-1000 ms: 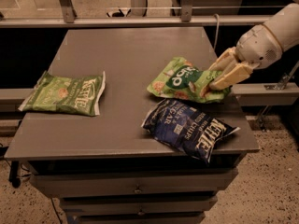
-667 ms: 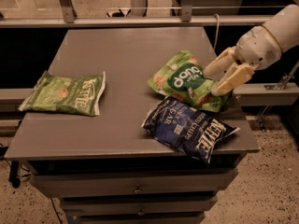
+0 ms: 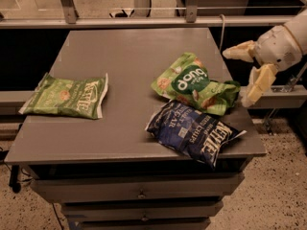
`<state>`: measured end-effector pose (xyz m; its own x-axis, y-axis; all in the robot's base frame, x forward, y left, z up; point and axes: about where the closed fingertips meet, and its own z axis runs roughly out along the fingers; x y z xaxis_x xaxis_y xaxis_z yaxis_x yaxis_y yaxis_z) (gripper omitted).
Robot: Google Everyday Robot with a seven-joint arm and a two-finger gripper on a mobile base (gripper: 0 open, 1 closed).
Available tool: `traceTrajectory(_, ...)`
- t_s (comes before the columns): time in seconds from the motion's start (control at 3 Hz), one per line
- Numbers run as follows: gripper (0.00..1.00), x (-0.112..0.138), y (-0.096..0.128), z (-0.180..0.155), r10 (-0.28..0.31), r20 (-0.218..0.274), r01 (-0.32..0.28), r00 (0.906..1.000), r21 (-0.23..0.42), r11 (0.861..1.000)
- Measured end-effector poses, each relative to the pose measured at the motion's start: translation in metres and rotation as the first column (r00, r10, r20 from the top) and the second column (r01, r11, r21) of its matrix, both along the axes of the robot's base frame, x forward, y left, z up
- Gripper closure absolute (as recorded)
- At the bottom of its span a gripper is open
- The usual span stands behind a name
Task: Move green rice chip bag near blue chip bag
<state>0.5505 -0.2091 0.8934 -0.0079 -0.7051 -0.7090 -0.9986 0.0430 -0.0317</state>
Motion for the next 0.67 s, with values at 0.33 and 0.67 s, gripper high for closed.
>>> traceTrajectory(0.33, 0.00, 0.0093, -0.0482, 0.0240, -0.147, 0.092, 0.146, 0.9849, 0.016, 0.989)
traceTrajectory(0.67, 0.00, 0.0130, -0.0510, 0.0271, -0.160, 0.107, 0.159, 0.9812, 0.020, 0.987)
